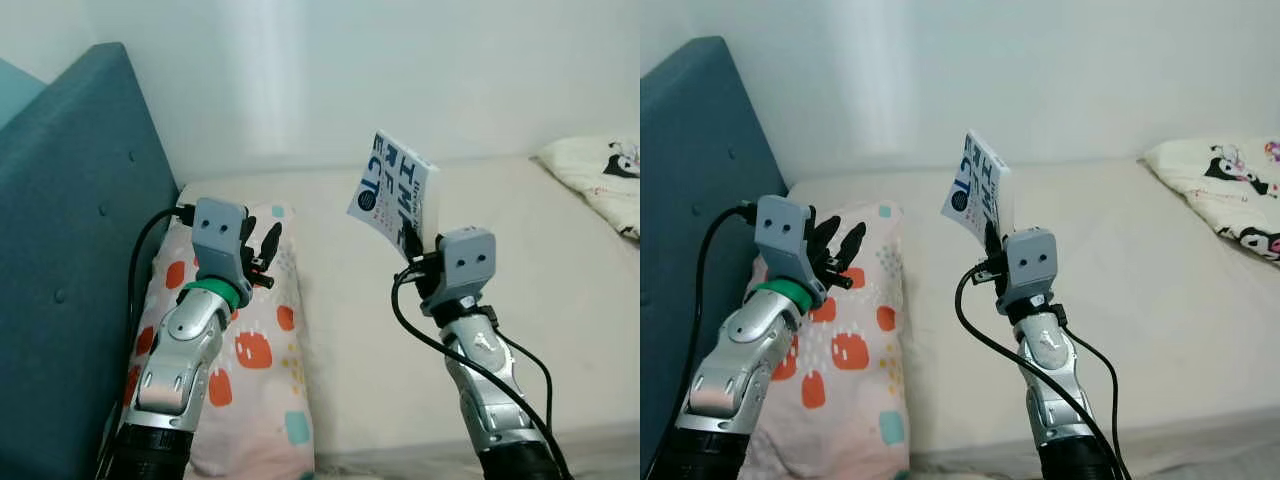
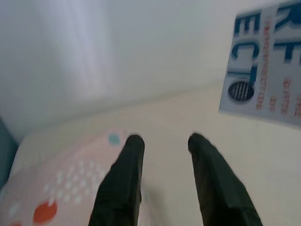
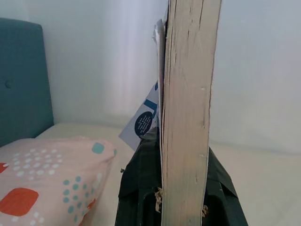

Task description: Clean up the room

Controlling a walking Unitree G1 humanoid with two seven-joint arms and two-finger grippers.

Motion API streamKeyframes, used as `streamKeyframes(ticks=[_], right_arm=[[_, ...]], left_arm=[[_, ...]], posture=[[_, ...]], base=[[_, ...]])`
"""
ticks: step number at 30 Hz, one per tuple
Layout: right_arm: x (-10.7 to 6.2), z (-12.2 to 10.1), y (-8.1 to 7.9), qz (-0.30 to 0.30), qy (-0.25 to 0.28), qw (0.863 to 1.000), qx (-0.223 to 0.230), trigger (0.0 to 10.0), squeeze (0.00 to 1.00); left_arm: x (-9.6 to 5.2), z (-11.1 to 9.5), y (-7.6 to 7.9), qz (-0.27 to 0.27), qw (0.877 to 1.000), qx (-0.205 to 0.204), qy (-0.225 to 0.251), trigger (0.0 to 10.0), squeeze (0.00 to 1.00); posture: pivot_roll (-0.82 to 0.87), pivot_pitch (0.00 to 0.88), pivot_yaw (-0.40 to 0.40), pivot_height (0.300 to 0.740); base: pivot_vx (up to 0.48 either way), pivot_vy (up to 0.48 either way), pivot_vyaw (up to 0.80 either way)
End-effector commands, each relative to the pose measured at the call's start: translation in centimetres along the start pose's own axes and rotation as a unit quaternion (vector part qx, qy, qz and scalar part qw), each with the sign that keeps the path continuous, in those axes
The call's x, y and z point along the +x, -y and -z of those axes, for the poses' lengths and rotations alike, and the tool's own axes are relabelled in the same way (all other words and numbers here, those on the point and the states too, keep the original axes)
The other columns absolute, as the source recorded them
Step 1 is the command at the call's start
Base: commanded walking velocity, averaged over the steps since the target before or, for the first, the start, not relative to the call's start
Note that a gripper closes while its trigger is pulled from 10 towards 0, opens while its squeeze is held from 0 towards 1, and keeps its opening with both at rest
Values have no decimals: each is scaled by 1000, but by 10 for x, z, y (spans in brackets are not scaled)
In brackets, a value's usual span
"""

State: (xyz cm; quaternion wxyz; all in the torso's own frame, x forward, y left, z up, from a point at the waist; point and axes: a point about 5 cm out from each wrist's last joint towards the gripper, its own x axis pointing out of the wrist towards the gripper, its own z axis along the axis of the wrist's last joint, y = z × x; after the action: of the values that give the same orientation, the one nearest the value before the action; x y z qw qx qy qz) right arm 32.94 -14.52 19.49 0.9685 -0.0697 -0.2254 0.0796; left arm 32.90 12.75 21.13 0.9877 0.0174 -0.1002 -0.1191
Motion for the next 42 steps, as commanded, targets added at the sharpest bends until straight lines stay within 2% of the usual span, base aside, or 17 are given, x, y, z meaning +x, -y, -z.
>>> streamKeyframes(ticks=[1, 8, 14, 16, 17, 21, 24, 32, 42], right_arm=[[1, -5, -1, -4, 14, 1000, 0, 10000, 0], [0, -3, -4, -9, 9, 1000, 3, 10000, 0], [-5, 5, -2, 3, -10, 1000, 29, 10000, 0], [-7, 7, -3, 4, -14, 999, 30, 10000, 0], [-7, 7, -3, 4, -14, 999, 30, 10000, 0], [-12, 13, -7, 3, -27, 999, 32, 10000, 0], [-15, 17, -8, 4, -33, 999, 35, 10000, 0], [-19, 22, -8, 5, -43, 998, 39, 10000, 0], [-20, 24, -8, 5, -47, 998, 40, 10000, 0]], left_arm=[[-1, 3, 1, 4, 1000, -6, -5, 10000, 0], [-3, 5, 3, 8, 1000, -5, -8, 10000, 0], [-8, 17, 5, 10, 1000, 0, -27, 10000, 0], [-13, 31, 4, 6, 999, 22, -42, 10000, 0], [-13, 31, 4, 6, 999, 22, -42, 10000, 0], [-28, 56, 1, 10, 994, 91, -61, 10000, 0], [-36, 66, 0, 13, 991, 111, -70, 10000, 0], [-46, 71, -2, 4, 992, 103, -74, 10000, 0], [-42, 64, 1, 4, 994, 101, -49, 10000, 0]], posture=[[-122, 50, 134, 722], [-124, 48, 133, 722], [-125, 48, 135, 722], [-128, 50, 139, 722], [-128, 50, 139, 722], [-129, 56, 139, 712], [-129, 57, 139, 697], [-124, 65, 139, 657], [-121, 67, 138, 622]], base=[[0, 0, 0], [0, 0, 0], [0, 0, 0], [0, 0, 0], [0, 0, 0], [0, 0, 0], [0, 0, 0], [0, 0, 0], [0, 0, 0]])
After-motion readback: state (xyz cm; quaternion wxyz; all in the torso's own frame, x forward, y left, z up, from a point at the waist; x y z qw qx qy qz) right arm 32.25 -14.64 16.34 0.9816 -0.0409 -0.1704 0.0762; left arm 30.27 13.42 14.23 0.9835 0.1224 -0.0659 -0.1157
